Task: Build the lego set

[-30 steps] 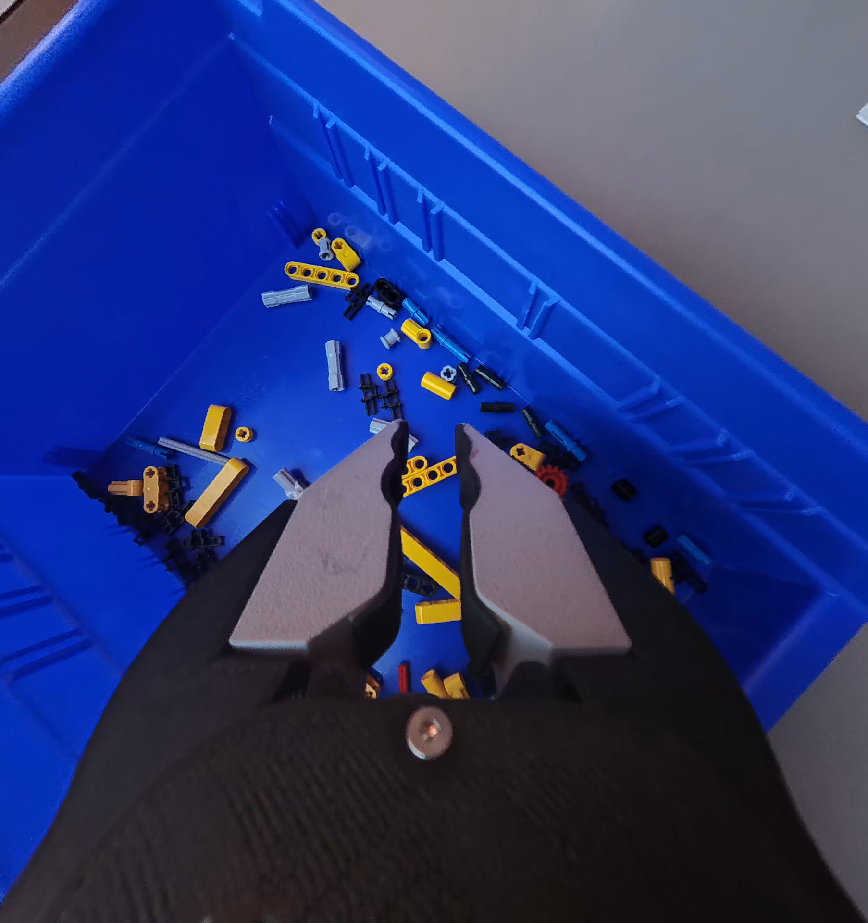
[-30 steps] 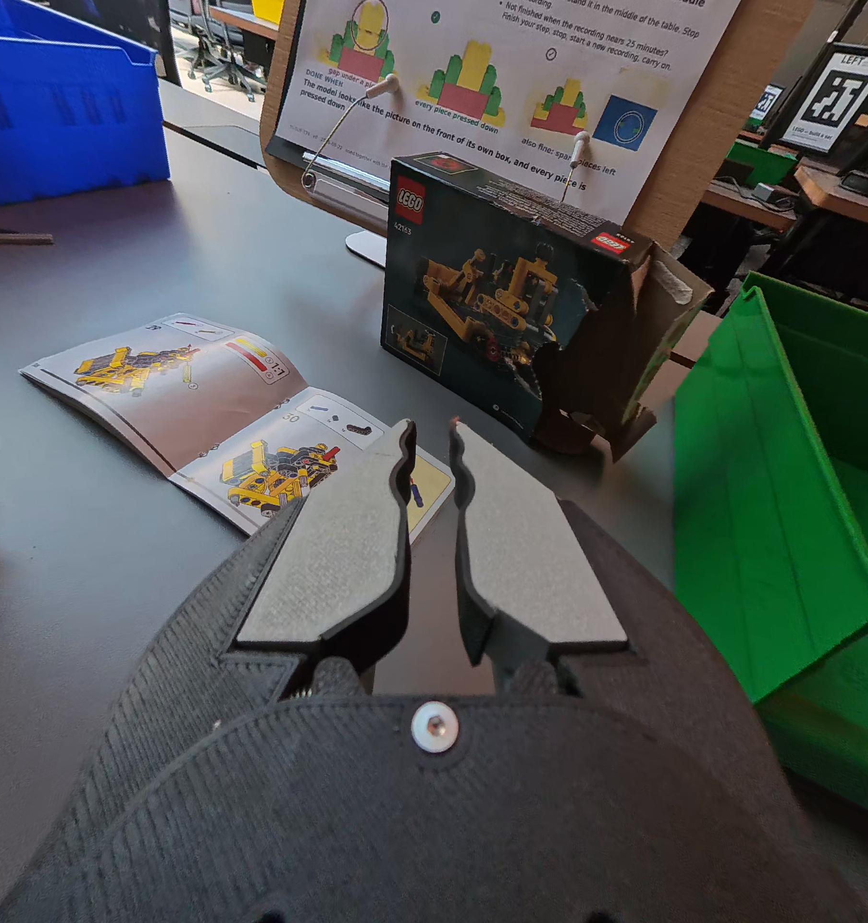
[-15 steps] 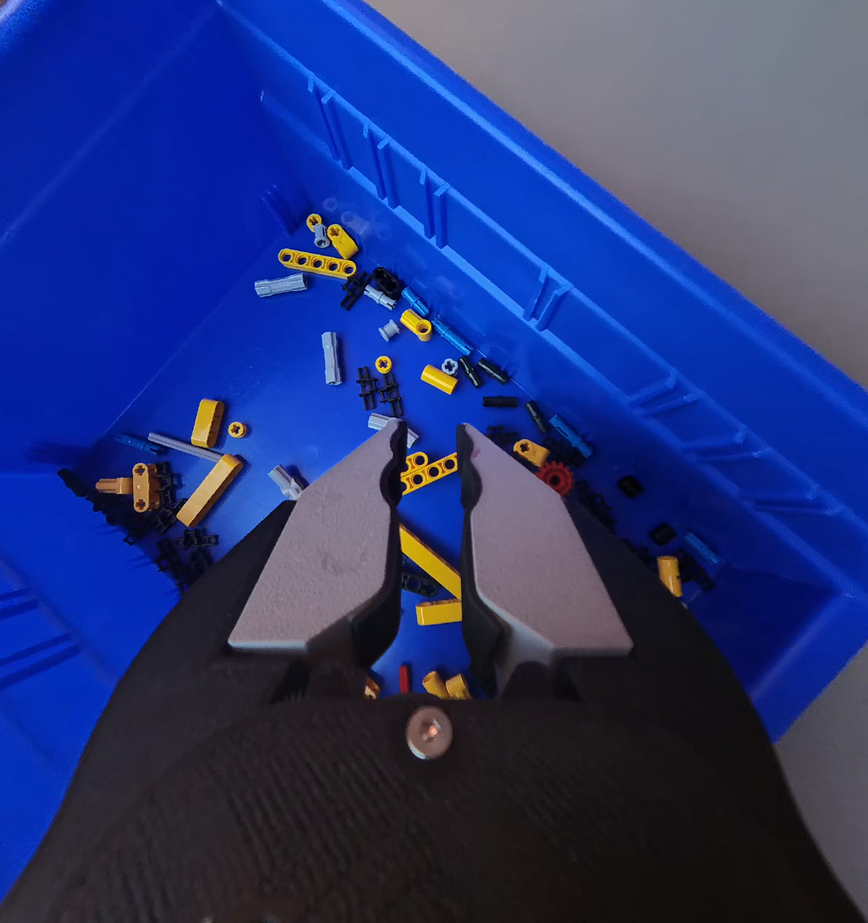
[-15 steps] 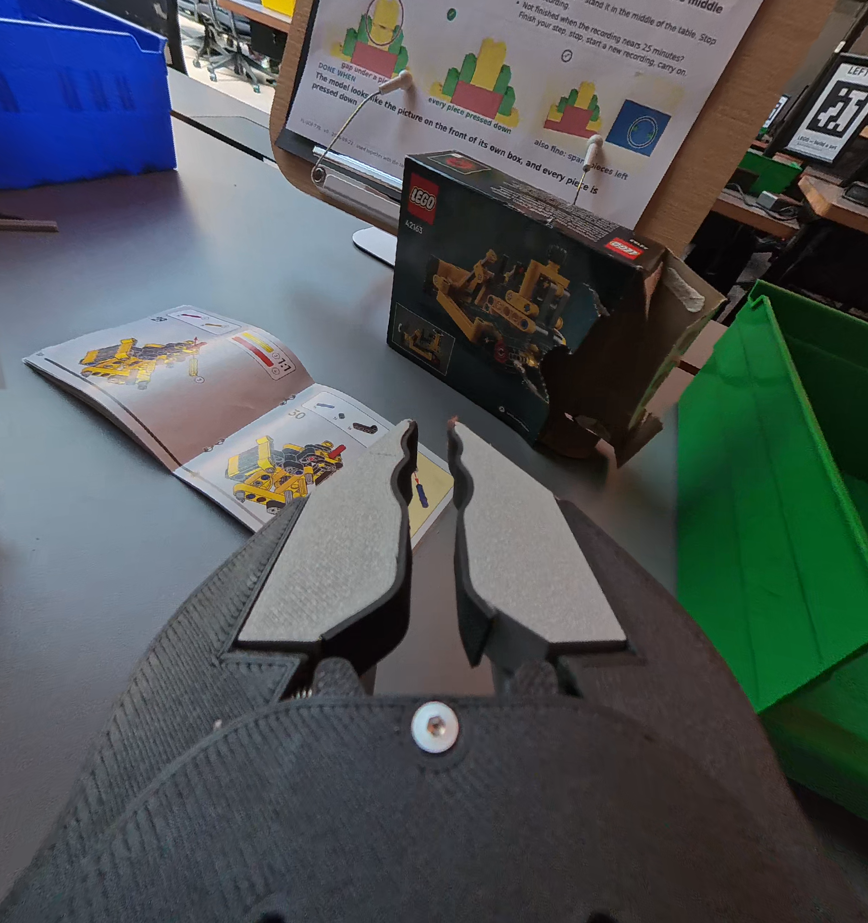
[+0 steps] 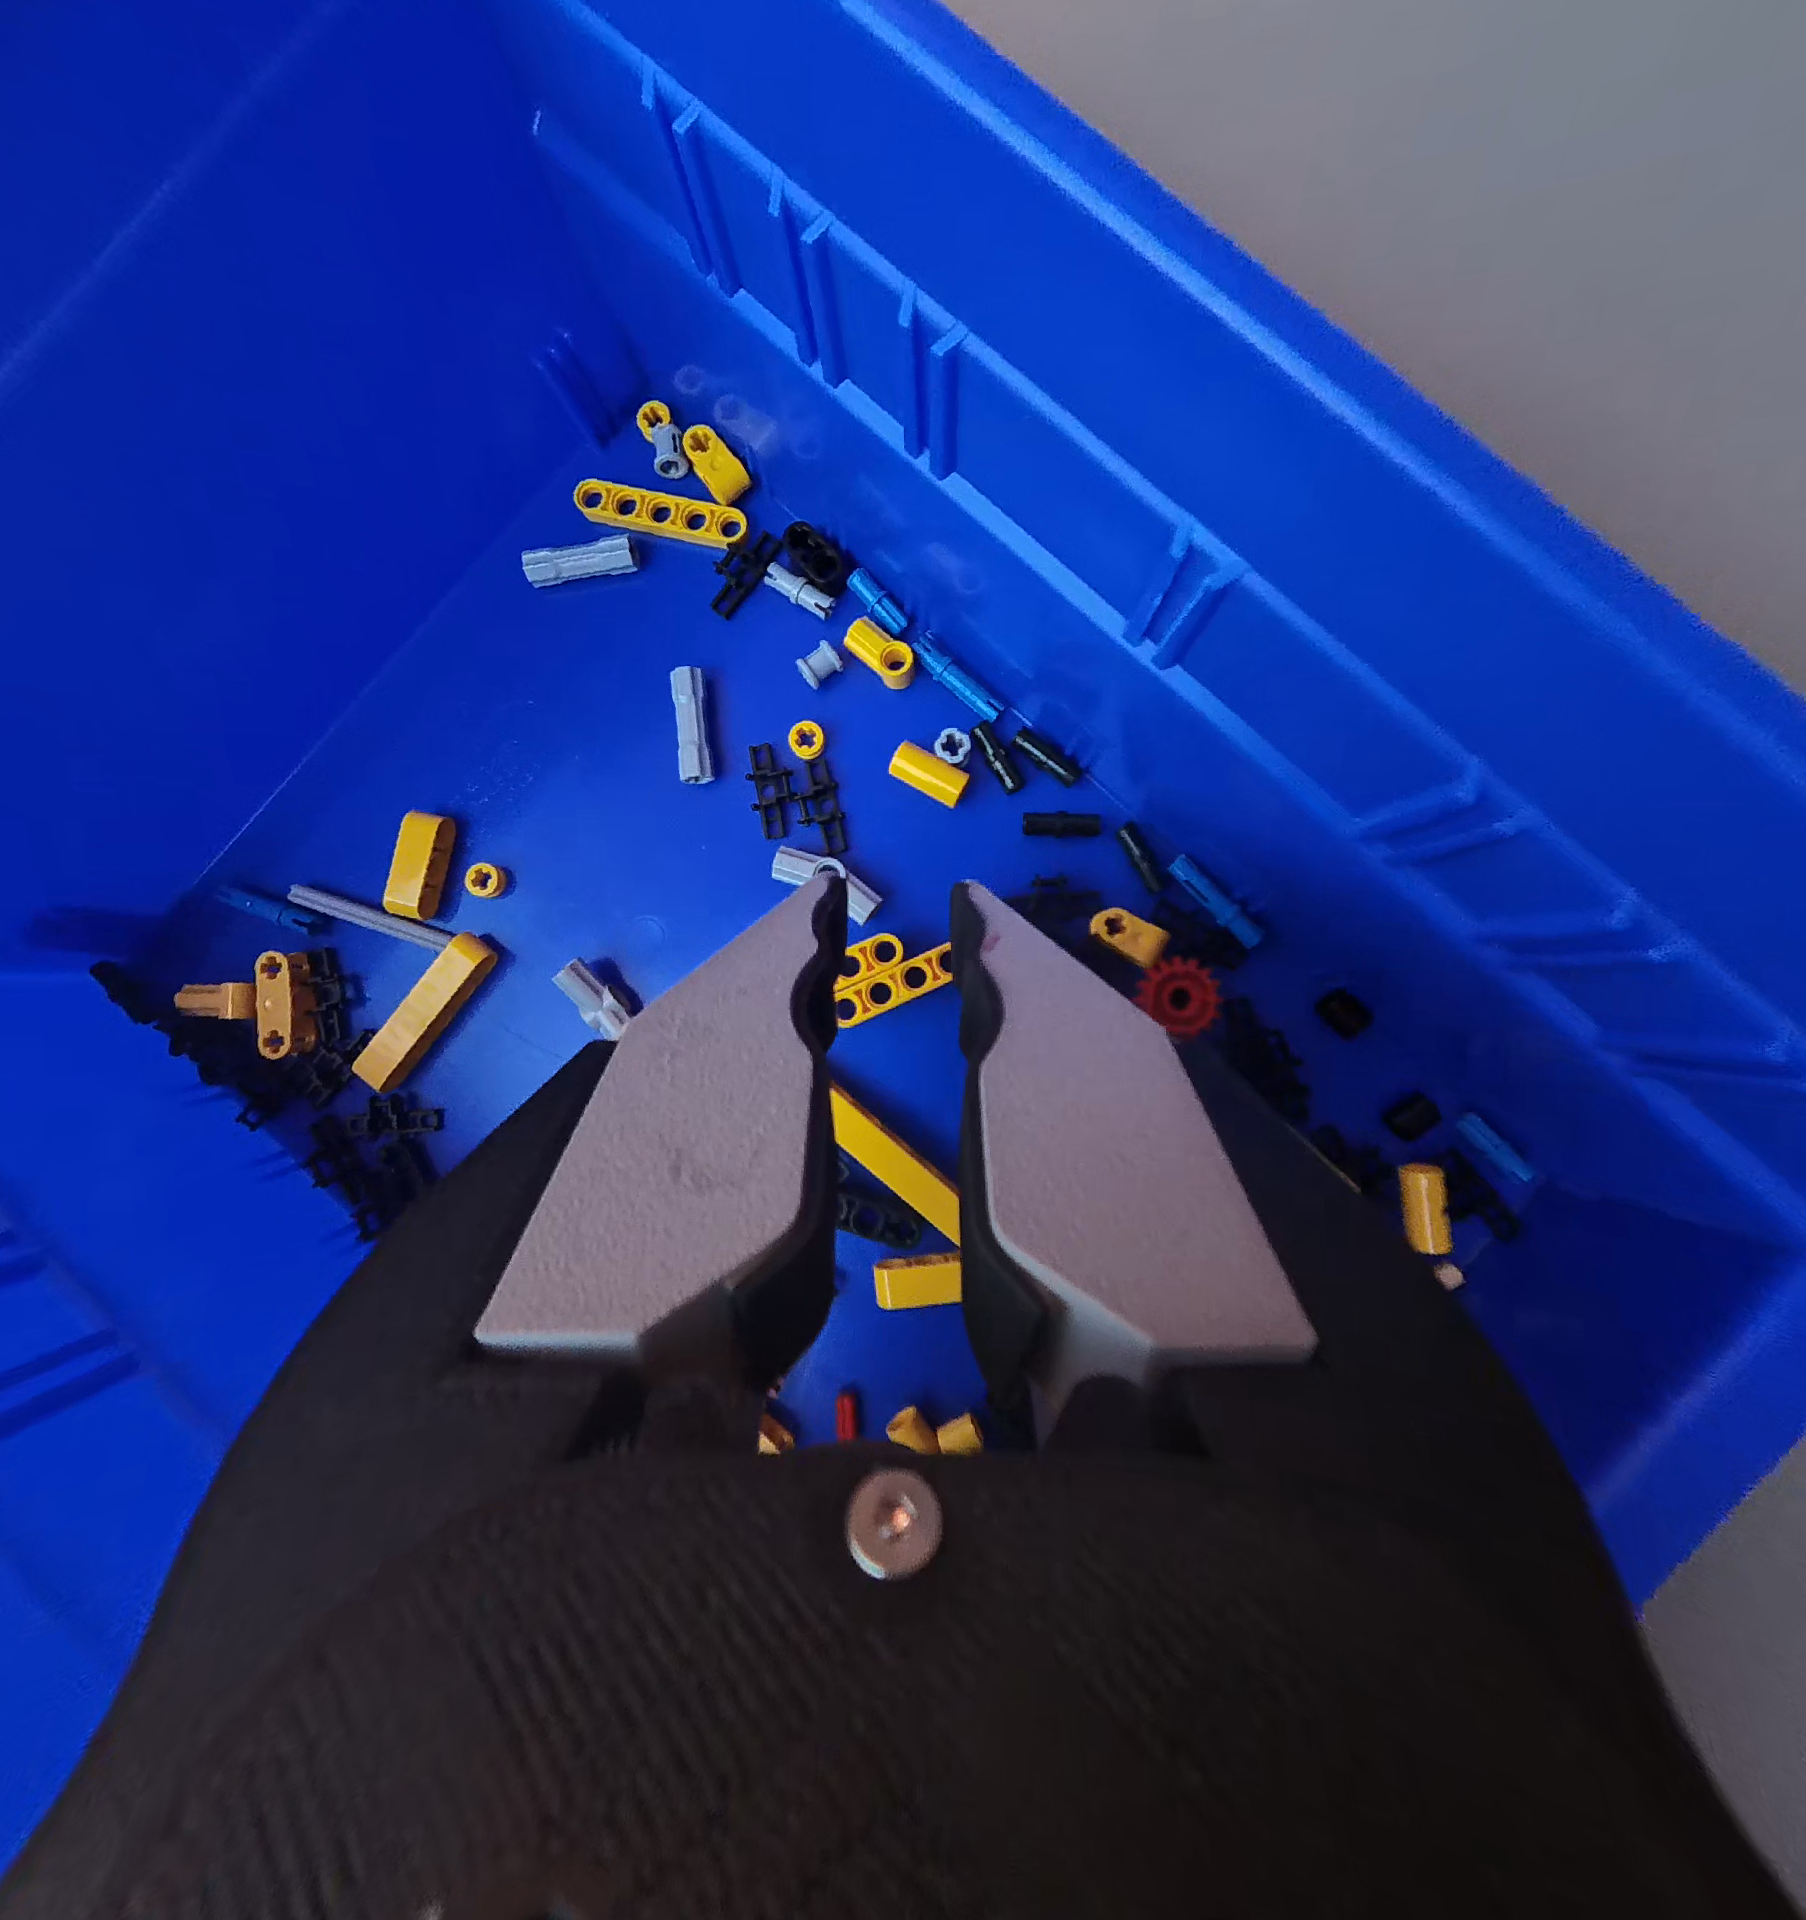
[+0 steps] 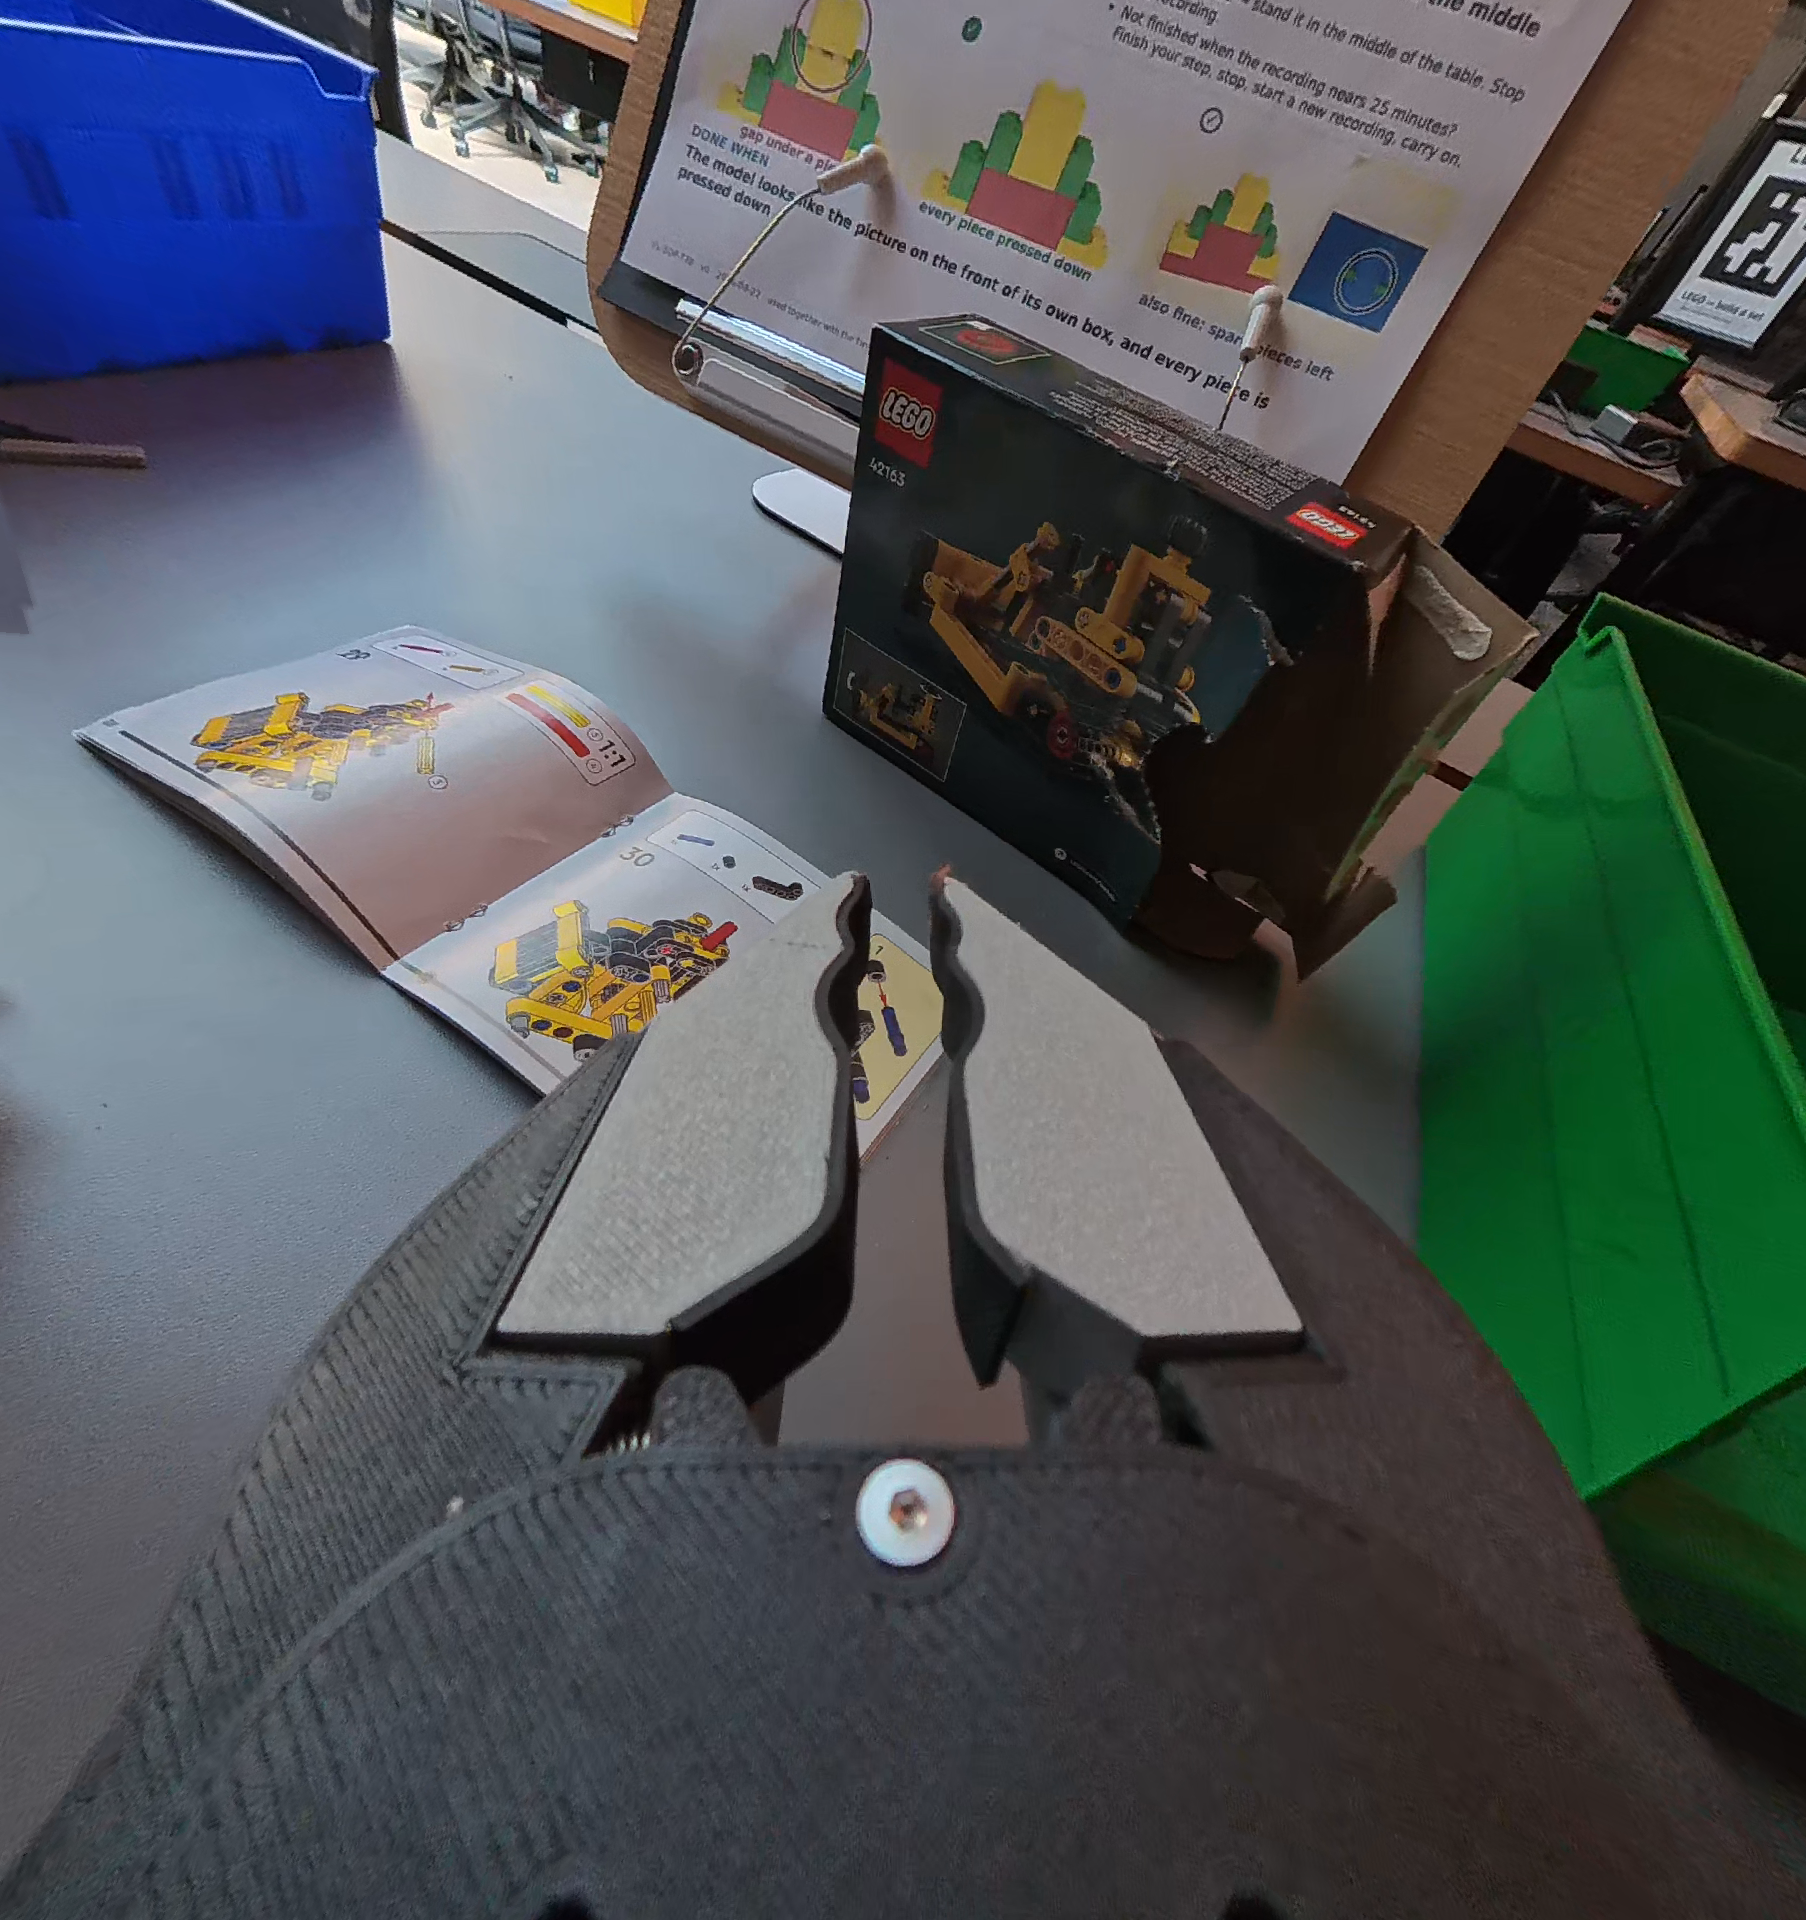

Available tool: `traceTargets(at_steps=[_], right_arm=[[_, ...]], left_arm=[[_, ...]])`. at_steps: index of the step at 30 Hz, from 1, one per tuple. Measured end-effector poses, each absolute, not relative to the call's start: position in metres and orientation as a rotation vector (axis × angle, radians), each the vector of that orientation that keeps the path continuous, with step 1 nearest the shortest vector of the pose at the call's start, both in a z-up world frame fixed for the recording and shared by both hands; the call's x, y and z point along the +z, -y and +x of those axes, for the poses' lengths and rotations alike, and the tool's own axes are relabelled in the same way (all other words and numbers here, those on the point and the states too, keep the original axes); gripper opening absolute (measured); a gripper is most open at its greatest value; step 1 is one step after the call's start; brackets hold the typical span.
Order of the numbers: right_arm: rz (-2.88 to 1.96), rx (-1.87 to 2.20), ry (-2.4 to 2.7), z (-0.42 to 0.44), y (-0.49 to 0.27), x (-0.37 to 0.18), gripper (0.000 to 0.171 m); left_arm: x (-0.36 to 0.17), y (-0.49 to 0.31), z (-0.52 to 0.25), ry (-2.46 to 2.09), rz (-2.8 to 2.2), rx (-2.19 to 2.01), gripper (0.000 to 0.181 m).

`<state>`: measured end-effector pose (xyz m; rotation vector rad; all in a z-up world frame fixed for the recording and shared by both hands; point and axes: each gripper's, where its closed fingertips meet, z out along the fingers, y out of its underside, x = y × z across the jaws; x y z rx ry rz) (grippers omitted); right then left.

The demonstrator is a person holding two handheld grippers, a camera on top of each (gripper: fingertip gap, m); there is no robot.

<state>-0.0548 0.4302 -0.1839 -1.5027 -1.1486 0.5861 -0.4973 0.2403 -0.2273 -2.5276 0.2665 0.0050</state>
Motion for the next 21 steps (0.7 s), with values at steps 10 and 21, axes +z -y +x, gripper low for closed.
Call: traceTargets(at_steps=[10, 21], right_arm=[[-1.513, 0.589, 1.159, -0.0559, -0.4293, -0.1861, 0.007], [-1.536, 0.593, 1.181, -0.0567, -0.4266, -0.1905, 0.001]], left_arm=[[-0.2258, -0.2403, -0.4985, -0.263, -2.523, 0.009, 0.017], [-0.2236, -0.2408, -0.4991, -0.254, -2.515, 0.01, 0.017]])
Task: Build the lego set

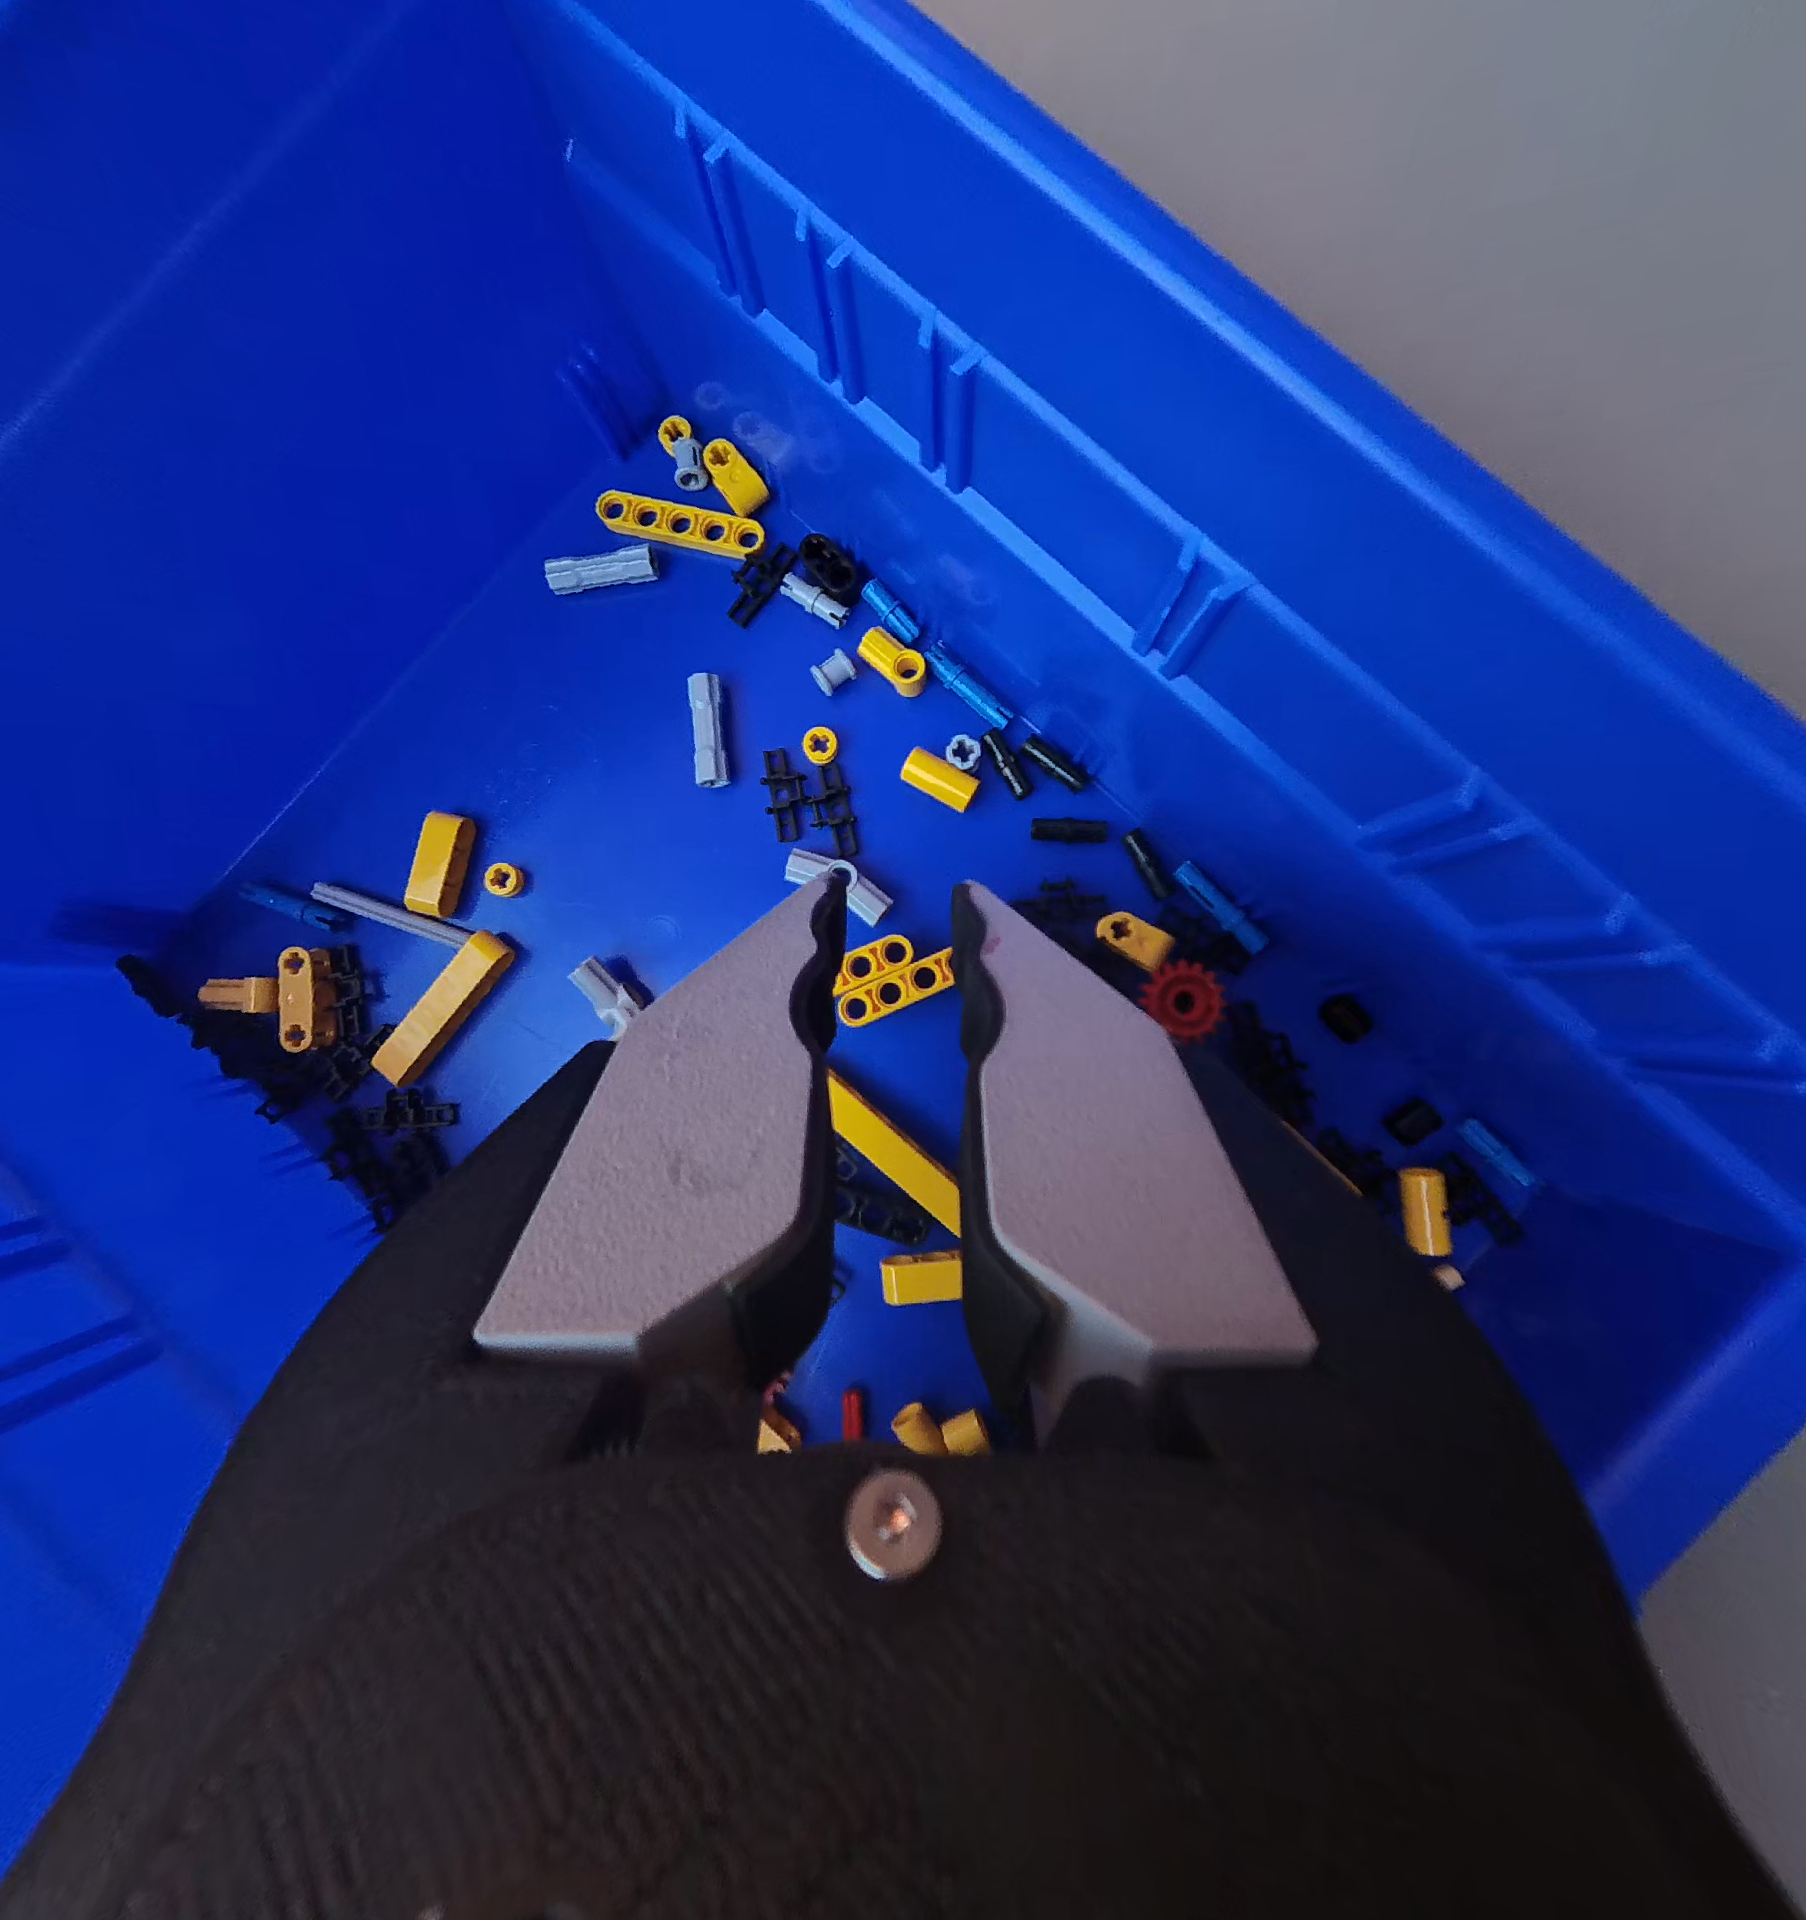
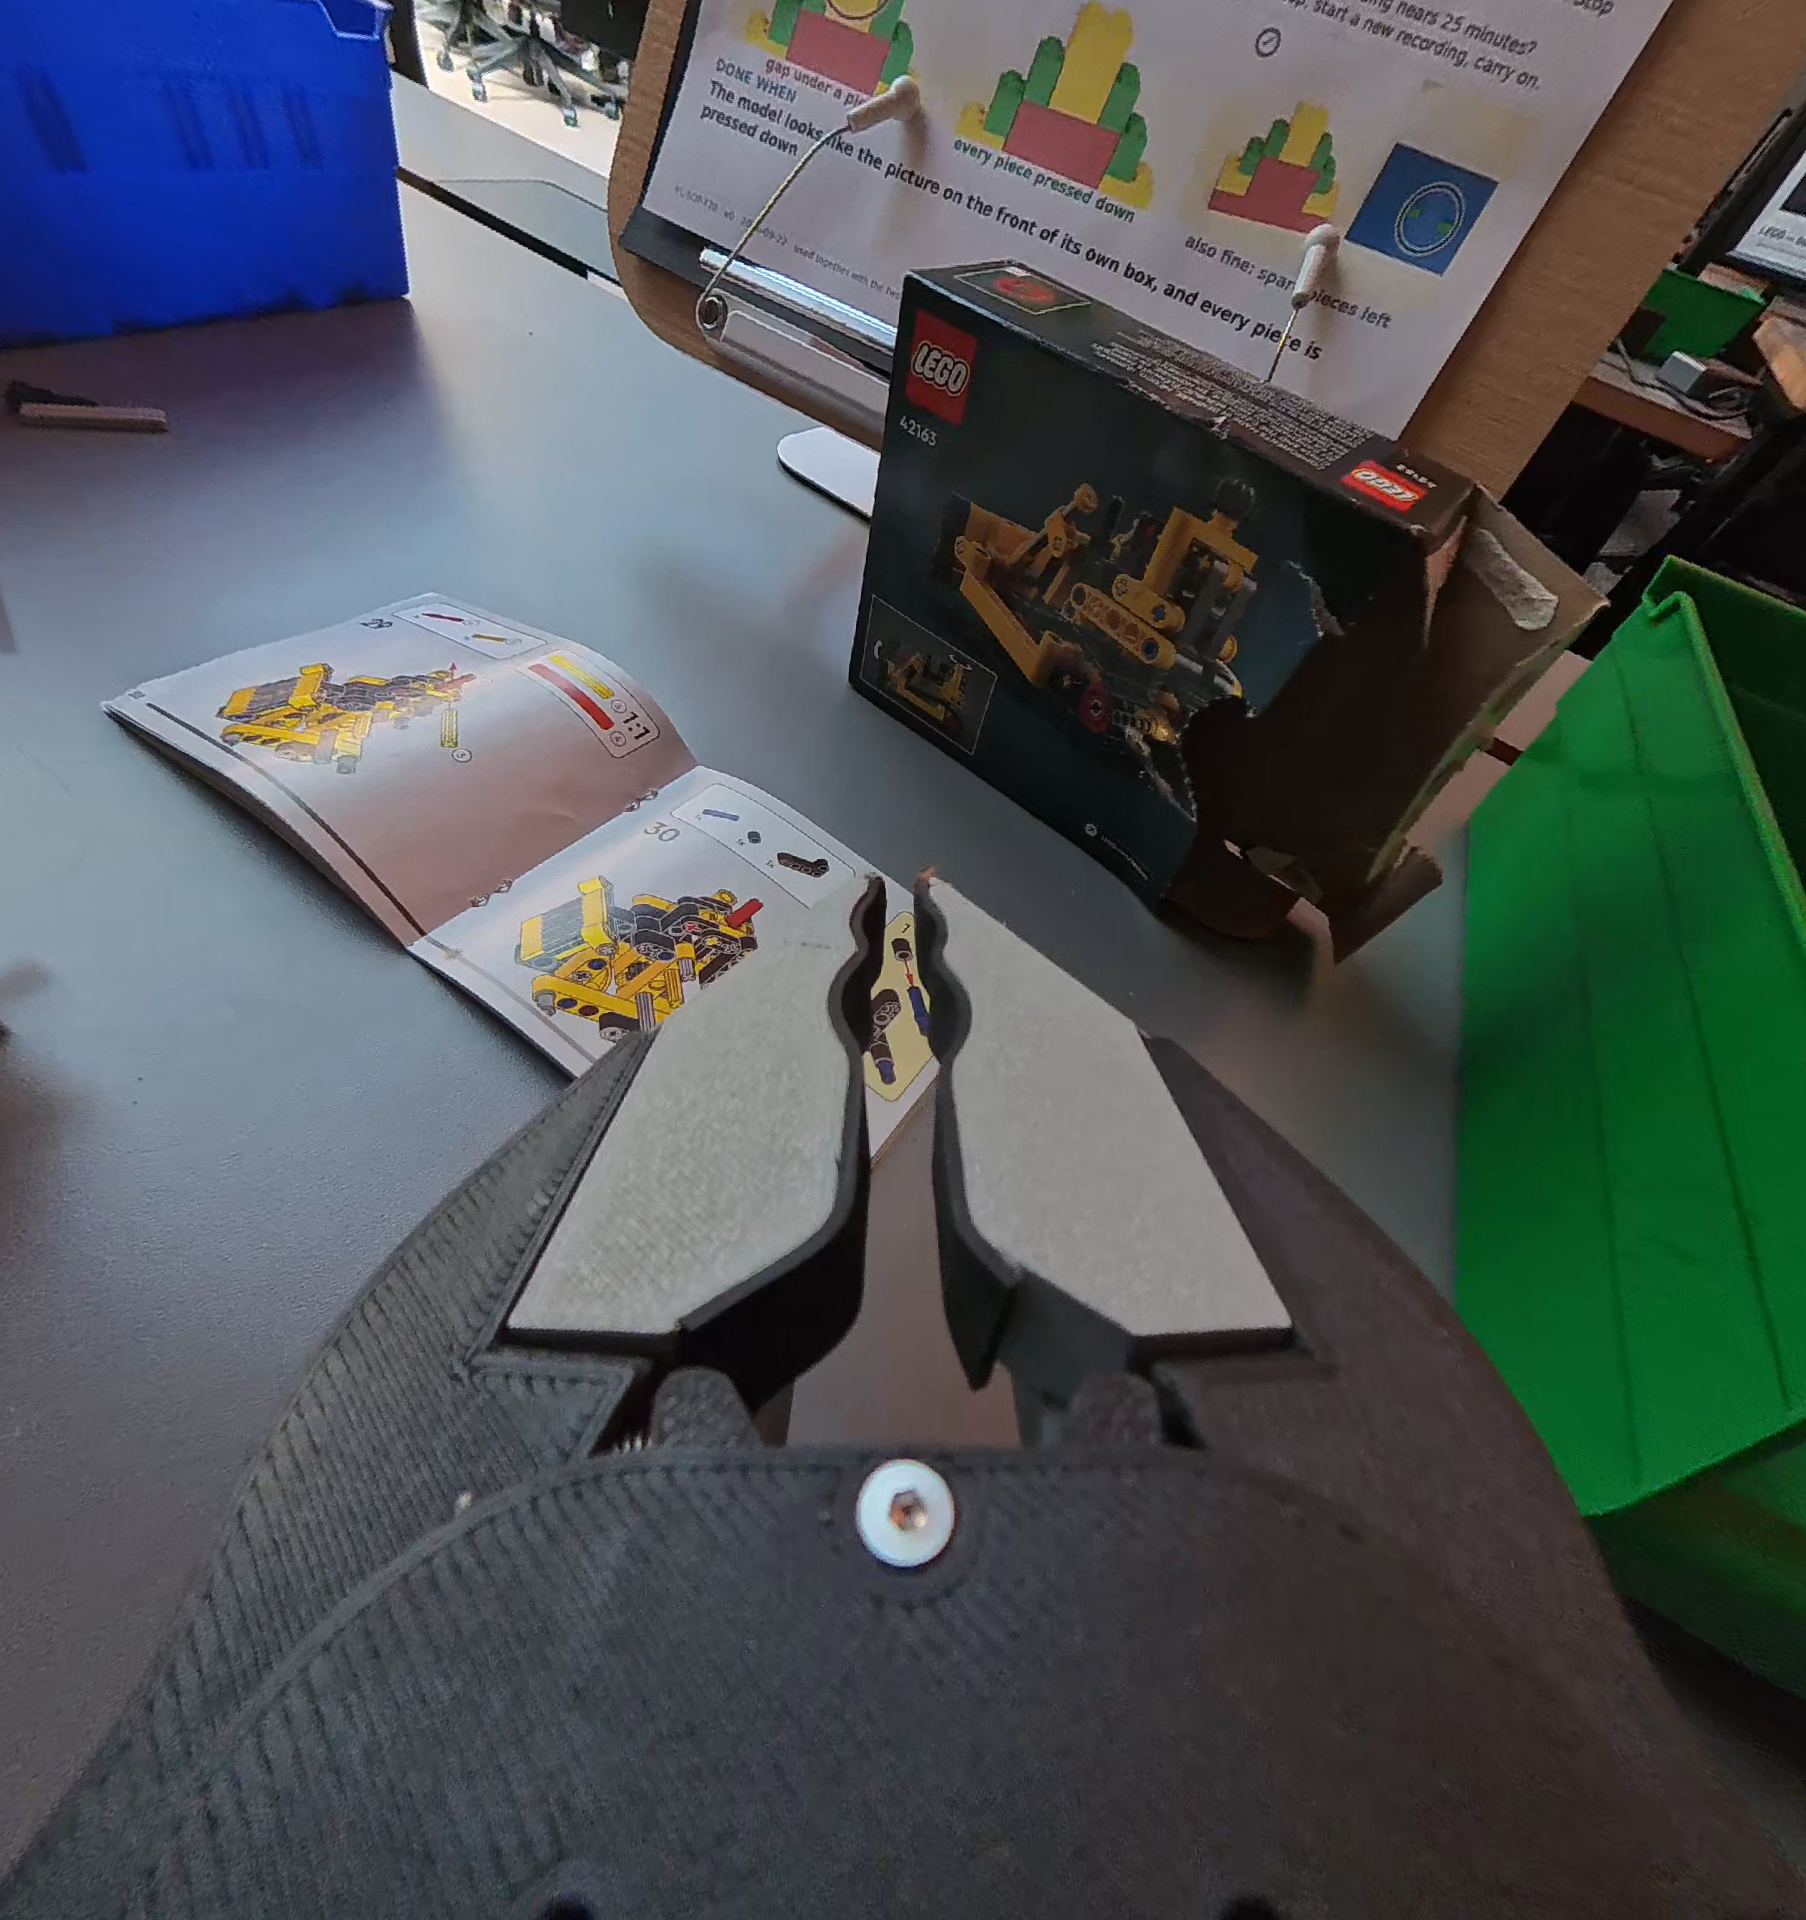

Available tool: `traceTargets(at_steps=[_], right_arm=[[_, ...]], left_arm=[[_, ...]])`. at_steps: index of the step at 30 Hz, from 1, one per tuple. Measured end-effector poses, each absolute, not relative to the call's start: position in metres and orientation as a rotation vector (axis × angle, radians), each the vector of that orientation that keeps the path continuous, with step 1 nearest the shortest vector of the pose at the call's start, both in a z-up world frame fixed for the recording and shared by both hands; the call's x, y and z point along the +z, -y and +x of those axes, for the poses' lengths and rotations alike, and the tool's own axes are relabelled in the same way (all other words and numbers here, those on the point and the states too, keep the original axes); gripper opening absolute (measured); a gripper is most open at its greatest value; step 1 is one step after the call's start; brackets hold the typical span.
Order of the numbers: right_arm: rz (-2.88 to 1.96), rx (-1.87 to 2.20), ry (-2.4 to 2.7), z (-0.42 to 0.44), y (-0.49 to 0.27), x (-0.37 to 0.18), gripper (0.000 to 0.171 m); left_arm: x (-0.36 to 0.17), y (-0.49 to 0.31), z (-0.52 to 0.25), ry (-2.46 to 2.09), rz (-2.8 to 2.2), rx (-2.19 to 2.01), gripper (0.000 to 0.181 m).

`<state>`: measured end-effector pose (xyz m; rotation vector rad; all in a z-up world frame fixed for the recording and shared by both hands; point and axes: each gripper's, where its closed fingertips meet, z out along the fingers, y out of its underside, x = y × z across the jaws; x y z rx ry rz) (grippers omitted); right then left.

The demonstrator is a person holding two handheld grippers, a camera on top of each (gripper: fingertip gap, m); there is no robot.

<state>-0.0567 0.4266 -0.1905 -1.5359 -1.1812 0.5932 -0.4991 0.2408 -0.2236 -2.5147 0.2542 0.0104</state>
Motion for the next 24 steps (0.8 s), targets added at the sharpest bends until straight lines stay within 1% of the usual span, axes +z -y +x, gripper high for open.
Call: traceTargets(at_steps=[3, 5, 9, 12, 21, 22, 24], right_arm=[[-1.535, 0.593, 1.179, -0.056, -0.427, -0.19, 0.001], [-1.533, 0.594, 1.179, -0.056, -0.427, -0.19, 0.001], [-1.531, 0.599, 1.177, -0.056, -0.427, -0.189, 0.001], [-1.542, 0.59, 1.18, -0.057, -0.429, -0.192, 0.002], [-1.558, 0.559, 1.157, -0.054, -0.434, -0.192, 0.002], [-1.561, 0.556, 1.154, -0.053, -0.435, -0.192, 0.002], [-1.559, 0.547, 1.148, -0.053, -0.435, -0.192, 0.002]], left_arm=[[-0.22, -0.243, -0.503, -0.232, -2.493, 0.033, 0.017], [-0.205, -0.25, -0.509, -0.185, -2.418, 0.067, 0.015], [-0.182, -0.251, -0.509, -0.143, -2.328, 0.016, 0.018], [-0.18, -0.245, -0.496, -0.183, -2.348, -0.064, 0.019], [-0.178, -0.223, -0.477, -0.32, -2.427, -0.077, 0.02], [-0.181, -0.22, -0.473, -0.348, -2.444, -0.105, 0.02], [-0.189, -0.208, -0.446, -0.492, -2.463, -0.287, 0.018]])
